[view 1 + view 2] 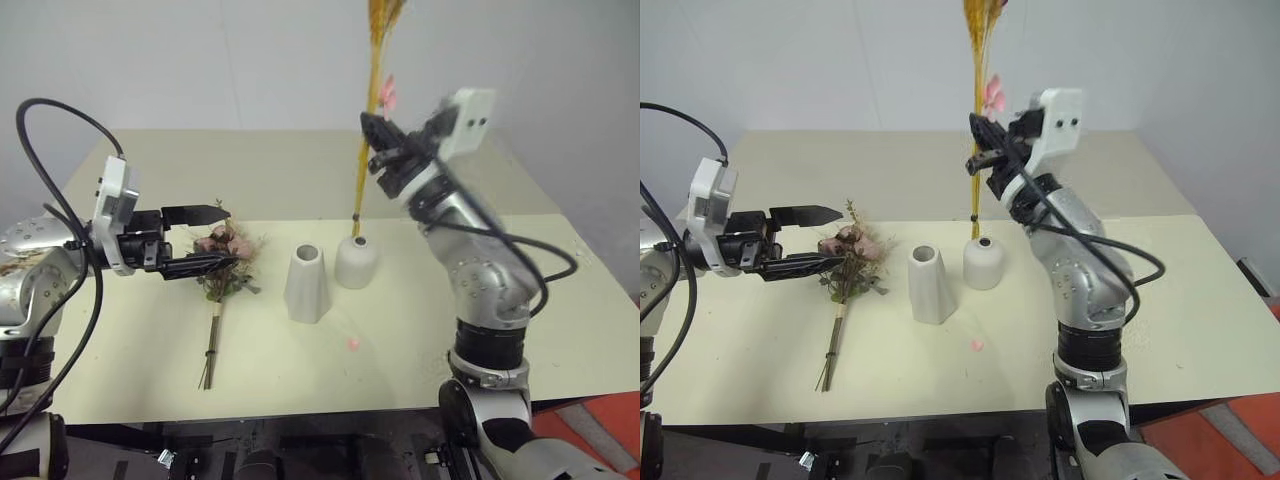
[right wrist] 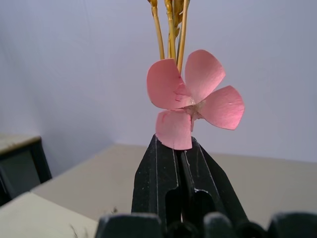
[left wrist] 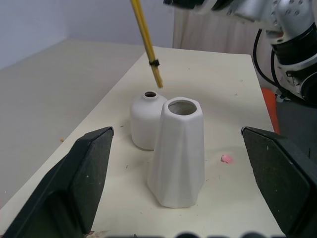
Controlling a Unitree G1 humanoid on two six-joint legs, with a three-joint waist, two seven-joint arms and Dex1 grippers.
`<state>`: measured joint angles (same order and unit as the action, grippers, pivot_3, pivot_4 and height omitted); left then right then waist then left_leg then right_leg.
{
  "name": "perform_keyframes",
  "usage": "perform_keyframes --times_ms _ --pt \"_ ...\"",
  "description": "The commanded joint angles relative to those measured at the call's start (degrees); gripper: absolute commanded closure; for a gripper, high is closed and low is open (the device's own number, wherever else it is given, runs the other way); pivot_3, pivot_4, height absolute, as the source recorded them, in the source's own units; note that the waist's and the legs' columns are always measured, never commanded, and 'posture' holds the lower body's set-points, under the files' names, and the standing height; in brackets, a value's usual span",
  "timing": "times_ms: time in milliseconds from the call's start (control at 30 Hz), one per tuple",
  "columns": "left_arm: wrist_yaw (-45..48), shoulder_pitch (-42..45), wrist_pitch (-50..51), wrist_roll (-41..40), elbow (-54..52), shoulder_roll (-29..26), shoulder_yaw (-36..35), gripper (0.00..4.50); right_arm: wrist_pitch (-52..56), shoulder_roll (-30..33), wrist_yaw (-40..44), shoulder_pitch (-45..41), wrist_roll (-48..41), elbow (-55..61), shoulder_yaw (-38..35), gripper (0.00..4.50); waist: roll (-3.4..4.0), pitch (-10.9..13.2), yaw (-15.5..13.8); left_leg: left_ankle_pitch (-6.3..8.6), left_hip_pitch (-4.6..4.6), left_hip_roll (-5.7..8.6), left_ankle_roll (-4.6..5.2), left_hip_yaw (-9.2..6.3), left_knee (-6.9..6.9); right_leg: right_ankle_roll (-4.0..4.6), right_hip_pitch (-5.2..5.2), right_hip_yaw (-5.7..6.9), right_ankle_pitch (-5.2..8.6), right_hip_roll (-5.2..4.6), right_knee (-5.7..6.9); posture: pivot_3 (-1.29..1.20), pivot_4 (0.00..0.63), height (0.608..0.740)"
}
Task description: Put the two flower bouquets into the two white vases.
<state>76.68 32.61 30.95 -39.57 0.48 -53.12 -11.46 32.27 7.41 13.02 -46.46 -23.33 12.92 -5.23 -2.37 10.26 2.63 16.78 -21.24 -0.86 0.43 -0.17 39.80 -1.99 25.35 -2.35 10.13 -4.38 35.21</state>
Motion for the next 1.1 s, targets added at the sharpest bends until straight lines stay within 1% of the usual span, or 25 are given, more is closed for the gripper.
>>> perform_keyframes --times_ms 33,200,1100 --pt "0.5 0.5 -0.5 -0.2 -1.2 -1.3 -1.6 0.0 -7.0 0.7 1.1 0.0 2.7 -0.3 0.5 4.47 0.01 0.0 0.0 0.0 -0.01 0.0 0.0 0.0 -0.01 0.0 0.02 0.0 0.0 0.0 0.0 0.0 0.15 0.74" --pt "0.4 0.5 -0.4 -0.2 -1.3 -1.6 -1.6 0.0 -10.8 0.2 1.6 0.7 3.7 -2.5 0.7 4.47 0.01 0.0 0.1 0.0 0.0 -0.02 0.0 0.0 -0.01 0.0 0.03 0.0 0.0 0.02 0.02 0.0 0.15 0.74" --pt "0.2 0.1 0.2 -0.3 -1.8 -2.9 -2.3 0.0 -16.8 -2.0 2.3 5.6 4.9 -9.0 1.4 4.47 0.02 0.0 0.1 -0.01 0.02 -0.03 -0.02 -0.01 -0.01 0.01 0.04 -0.01 0.0 0.03 0.01 0.0 0.15 0.74"
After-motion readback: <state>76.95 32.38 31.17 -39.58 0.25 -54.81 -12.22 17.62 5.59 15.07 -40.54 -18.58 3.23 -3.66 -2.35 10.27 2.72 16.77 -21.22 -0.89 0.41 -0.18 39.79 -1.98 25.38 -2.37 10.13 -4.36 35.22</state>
